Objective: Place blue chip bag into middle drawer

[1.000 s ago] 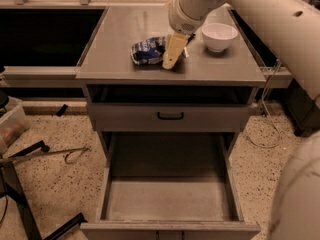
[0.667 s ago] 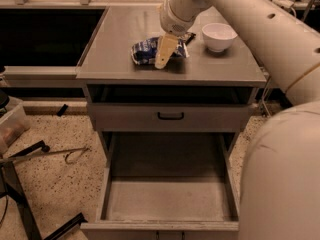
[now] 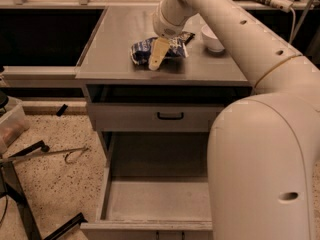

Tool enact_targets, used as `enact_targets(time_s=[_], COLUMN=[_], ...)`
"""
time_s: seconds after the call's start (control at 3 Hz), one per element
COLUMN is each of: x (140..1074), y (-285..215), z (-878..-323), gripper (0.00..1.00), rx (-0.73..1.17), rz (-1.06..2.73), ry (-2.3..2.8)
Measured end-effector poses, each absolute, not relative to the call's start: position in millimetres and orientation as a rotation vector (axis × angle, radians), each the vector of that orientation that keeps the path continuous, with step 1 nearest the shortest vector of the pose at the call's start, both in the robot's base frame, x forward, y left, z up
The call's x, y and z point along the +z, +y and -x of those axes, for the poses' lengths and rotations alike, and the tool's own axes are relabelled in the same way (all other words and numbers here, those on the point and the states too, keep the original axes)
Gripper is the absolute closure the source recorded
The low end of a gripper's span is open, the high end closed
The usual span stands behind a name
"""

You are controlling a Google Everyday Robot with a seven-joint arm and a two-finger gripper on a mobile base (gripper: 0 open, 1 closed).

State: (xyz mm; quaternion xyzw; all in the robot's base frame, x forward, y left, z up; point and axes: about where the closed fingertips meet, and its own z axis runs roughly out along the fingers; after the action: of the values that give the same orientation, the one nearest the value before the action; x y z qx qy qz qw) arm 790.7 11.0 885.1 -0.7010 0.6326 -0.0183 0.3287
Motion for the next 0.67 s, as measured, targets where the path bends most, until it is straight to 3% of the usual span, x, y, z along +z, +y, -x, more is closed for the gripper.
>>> enact_targets(time_s=[0.33, 0.67], x=[877.5, 877.1], y=[13.8, 14.0], z=[-800.4, -801.0], gripper=[0.00, 0.18], rx=[-0.049, -0.049], rz=[1.837, 1.837], ry=[1.660, 1.660])
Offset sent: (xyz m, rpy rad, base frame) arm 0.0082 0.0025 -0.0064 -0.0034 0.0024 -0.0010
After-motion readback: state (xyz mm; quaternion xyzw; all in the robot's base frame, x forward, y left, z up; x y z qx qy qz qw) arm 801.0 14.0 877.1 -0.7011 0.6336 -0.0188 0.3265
